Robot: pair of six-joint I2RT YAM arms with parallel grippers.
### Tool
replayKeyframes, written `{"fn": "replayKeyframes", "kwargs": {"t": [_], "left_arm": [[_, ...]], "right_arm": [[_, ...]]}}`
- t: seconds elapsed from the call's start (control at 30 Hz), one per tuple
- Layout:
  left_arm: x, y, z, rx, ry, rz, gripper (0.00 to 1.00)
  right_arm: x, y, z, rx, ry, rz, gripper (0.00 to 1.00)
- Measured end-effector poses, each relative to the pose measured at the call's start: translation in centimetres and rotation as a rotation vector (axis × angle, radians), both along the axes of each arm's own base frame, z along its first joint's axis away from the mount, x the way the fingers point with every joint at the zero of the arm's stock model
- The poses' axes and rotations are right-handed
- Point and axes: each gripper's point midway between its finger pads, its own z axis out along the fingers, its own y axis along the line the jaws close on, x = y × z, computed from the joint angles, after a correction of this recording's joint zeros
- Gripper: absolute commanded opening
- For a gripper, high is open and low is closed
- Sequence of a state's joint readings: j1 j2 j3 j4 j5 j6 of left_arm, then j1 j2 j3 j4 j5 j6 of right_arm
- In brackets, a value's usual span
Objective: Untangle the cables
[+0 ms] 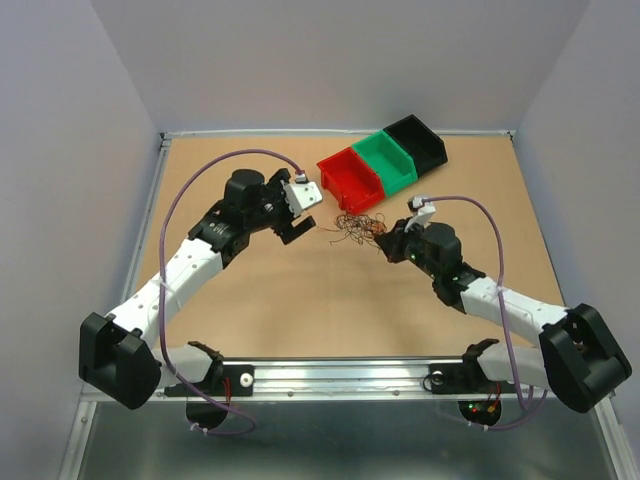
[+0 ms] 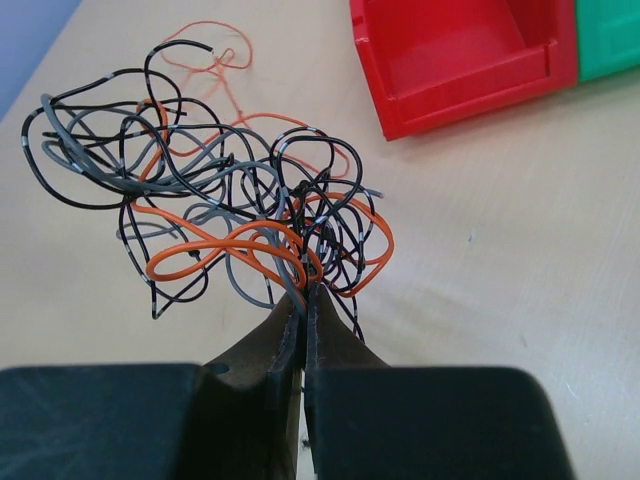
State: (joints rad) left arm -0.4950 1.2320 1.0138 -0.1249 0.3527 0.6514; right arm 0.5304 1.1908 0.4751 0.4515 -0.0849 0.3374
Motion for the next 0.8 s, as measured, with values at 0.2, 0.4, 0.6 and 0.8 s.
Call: {"fn": "replayKeyframes", "kwargs": {"t": [0.2,0.4,0.6,0.8], "left_arm": [[-1.0,-2.2,-1.5,0.005,0.018,-0.177,0.91],[-1.9,-3.0,-4.0,0.001,-0.039,-0.28,0.85],[-2.2,-3.3,-3.7,-0.037,-0.145,-0.31,0.66],[-1.8,-4.4,-1.3,-0.084,-0.259,-0.369,0.62]], "right_arm": [[-0.6,0.9,1.8,0.027,-0.009,0.059,0.01],[-0.7,1.7,4.4,0.05,-0.032,0.098,0.0],[-1.5,1.8,6.8,0.078,-0.07,0.13,0.01],[-2.4,1.8,8.5,0.103,-0.096,0.156,0.01]]}}
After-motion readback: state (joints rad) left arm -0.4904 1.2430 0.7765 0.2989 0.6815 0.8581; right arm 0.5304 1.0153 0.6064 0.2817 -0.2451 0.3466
